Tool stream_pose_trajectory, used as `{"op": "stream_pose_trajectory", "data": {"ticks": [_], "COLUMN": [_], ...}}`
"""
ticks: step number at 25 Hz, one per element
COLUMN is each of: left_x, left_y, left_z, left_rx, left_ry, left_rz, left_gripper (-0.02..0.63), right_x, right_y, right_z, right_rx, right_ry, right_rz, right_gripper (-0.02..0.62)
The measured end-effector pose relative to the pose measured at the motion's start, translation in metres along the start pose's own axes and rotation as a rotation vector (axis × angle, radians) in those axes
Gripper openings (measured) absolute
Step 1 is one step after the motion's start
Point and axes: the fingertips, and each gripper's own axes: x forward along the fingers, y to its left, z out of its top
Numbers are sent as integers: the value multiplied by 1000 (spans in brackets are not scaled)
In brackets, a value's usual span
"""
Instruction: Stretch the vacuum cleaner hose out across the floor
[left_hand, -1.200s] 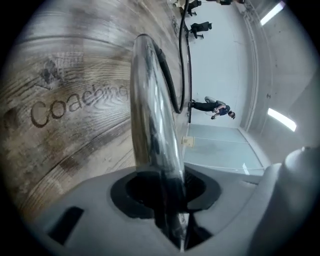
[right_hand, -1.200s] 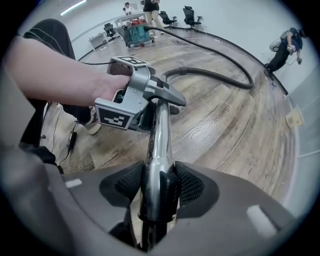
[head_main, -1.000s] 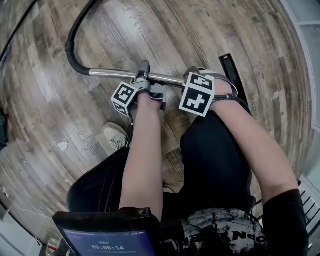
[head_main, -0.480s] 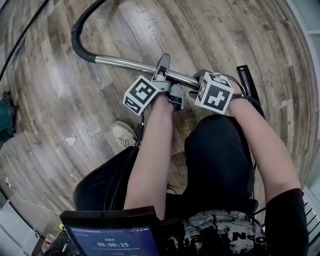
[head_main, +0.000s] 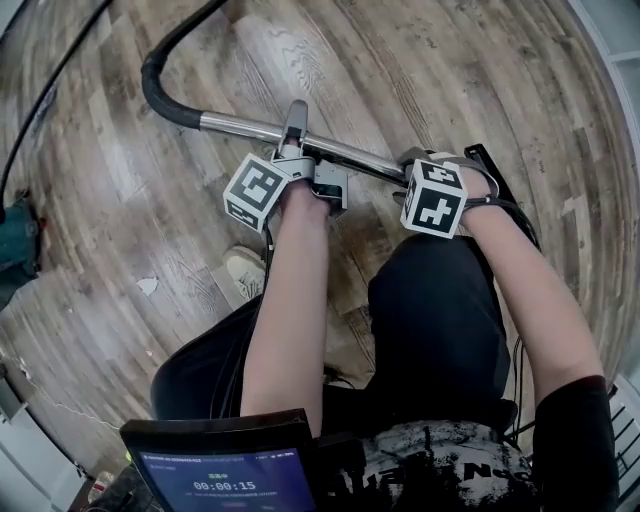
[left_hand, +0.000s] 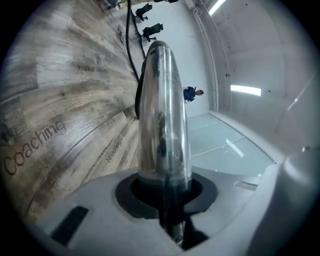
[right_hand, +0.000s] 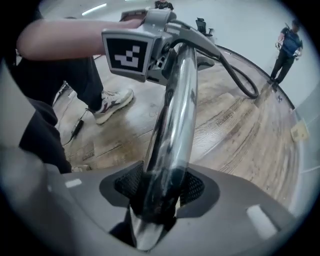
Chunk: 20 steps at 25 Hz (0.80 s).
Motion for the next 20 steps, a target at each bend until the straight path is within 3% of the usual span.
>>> {"op": "stream_pose_trajectory", "data": {"ticks": [2, 5, 9, 20], "left_x": [-1, -2, -5, 0], "left_y": [-6, -12, -20, -29], "left_z": [-4, -9, -8, -3], "left_rx": [30, 10, 35, 135], "left_ry": [-5, -15, -22, 80], "left_rz": [15, 26, 37, 18], "left_gripper": [74, 74, 74, 76], "right_x": [0, -9, -9, -9], "right_y": [-5, -16, -13, -3], "right_z": [9, 30, 33, 50], "right_rx": [44, 154, 86, 163], "right_ry": [-50, -127, -100, -152], "right_rz": [-45, -60, -90, -27], "right_gripper": [198, 197, 122, 118]}}
